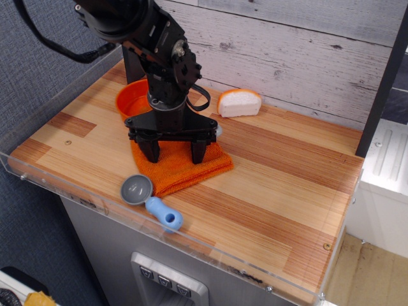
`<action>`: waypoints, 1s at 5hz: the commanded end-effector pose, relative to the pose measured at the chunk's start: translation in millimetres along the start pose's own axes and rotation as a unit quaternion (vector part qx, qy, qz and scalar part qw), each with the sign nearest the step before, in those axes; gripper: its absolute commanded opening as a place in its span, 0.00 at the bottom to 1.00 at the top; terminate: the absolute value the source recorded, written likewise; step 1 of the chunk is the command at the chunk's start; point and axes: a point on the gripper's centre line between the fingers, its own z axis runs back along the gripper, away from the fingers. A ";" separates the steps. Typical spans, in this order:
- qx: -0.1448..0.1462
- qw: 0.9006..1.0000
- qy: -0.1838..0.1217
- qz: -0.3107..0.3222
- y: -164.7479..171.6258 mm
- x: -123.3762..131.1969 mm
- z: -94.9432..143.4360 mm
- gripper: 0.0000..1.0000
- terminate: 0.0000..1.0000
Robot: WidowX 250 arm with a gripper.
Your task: Move orange cloth to bottom middle above blue spoon
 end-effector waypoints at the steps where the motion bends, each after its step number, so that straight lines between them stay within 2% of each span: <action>1: -0.020 0.999 -0.030 -0.028 -1.8 -5.1 35.1 1.00 0.00; 2: -0.035 0.996 -0.071 -0.027 -10.2 6.9 63.0 1.00 0.00; 4: -0.061 0.991 -0.119 -0.032 -25.9 25.6 98.9 1.00 0.00; 5: -0.093 0.980 -0.172 -0.036 -37.2 38.7 139.2 1.00 0.00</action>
